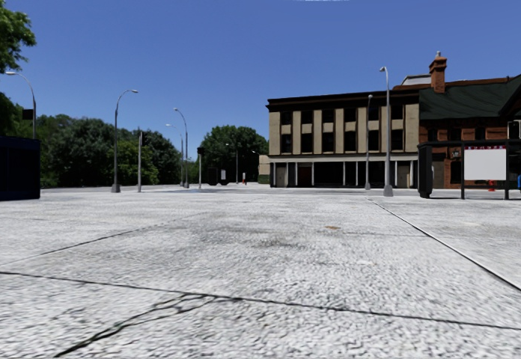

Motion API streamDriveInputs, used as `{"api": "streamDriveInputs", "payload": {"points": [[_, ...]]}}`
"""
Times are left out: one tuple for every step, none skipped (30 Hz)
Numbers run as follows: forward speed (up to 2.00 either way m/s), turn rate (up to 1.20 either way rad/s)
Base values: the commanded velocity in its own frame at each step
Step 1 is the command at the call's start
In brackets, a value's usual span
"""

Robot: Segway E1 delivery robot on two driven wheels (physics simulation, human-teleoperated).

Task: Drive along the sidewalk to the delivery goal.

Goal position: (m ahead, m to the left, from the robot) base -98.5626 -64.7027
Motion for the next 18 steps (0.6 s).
{"api": "streamDriveInputs", "payload": {"points": [[1.05, -0.51], [1.05, -0.51], [1.05, -0.52], [1.05, -0.52], [1.06, -0.52], [1.06, -0.52], [1.06, -0.53], [1.06, -0.55], [1.06, -0.57], [1.06, -0.58], [1.06, -0.58], [1.07, -0.58], [1.09, -0.58], [1.12, -0.59], [1.12, -0.59], [1.16, -0.59], [1.17, -0.59], [1.17, -0.59]]}}
